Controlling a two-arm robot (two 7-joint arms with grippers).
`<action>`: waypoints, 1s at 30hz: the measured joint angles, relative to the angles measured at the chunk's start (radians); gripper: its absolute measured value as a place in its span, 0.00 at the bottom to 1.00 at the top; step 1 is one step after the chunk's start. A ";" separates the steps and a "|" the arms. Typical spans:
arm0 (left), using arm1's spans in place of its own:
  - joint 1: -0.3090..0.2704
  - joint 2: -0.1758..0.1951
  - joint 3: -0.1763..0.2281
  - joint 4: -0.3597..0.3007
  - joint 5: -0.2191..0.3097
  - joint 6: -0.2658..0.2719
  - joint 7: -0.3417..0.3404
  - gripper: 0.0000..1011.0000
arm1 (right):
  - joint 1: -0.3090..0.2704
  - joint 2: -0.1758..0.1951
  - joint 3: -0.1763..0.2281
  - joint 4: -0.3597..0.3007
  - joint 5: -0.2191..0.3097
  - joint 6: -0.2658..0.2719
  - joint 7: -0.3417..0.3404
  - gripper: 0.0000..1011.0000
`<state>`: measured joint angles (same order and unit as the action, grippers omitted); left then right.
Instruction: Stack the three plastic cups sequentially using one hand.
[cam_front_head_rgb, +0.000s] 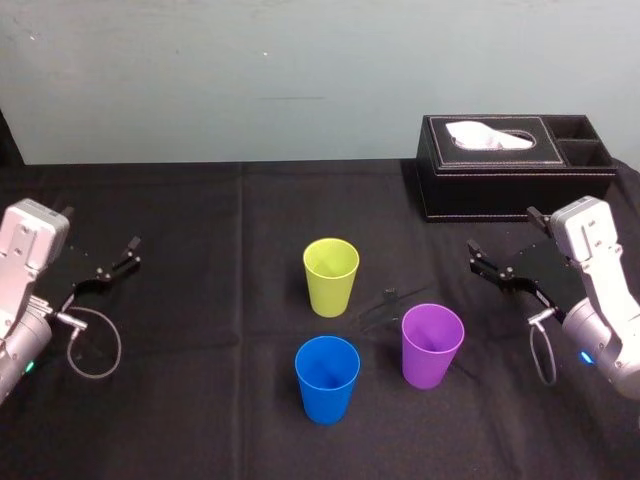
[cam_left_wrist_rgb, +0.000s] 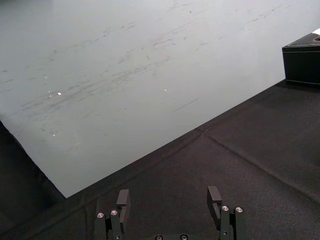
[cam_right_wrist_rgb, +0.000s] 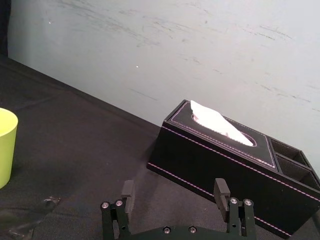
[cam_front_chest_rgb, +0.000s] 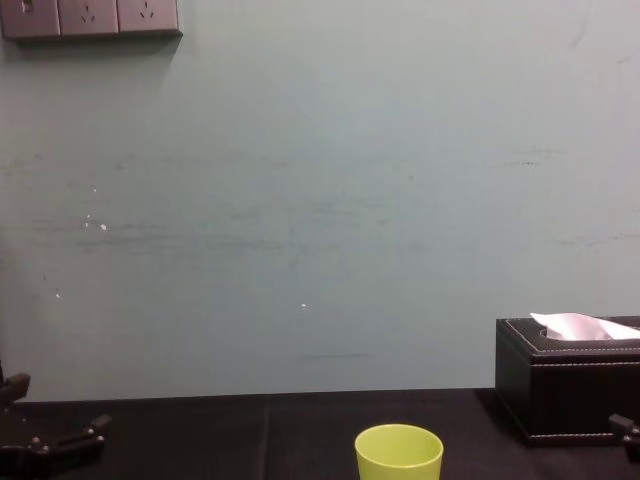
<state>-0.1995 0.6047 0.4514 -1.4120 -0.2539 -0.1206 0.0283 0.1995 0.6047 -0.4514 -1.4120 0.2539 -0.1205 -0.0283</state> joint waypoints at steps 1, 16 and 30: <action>0.000 0.000 0.000 0.000 0.000 0.000 0.000 1.00 | 0.000 0.000 0.000 0.000 0.000 0.000 0.000 0.99; 0.000 0.000 0.000 0.000 0.000 0.000 0.000 1.00 | 0.000 0.000 0.000 0.000 0.000 0.000 0.000 0.99; 0.000 0.000 0.000 0.000 0.000 0.000 0.000 1.00 | -0.079 0.065 0.086 -0.146 0.030 0.056 0.044 0.99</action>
<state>-0.1995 0.6047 0.4514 -1.4120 -0.2539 -0.1206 0.0283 0.1207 0.6698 -0.3655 -1.5580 0.2835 -0.0642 0.0157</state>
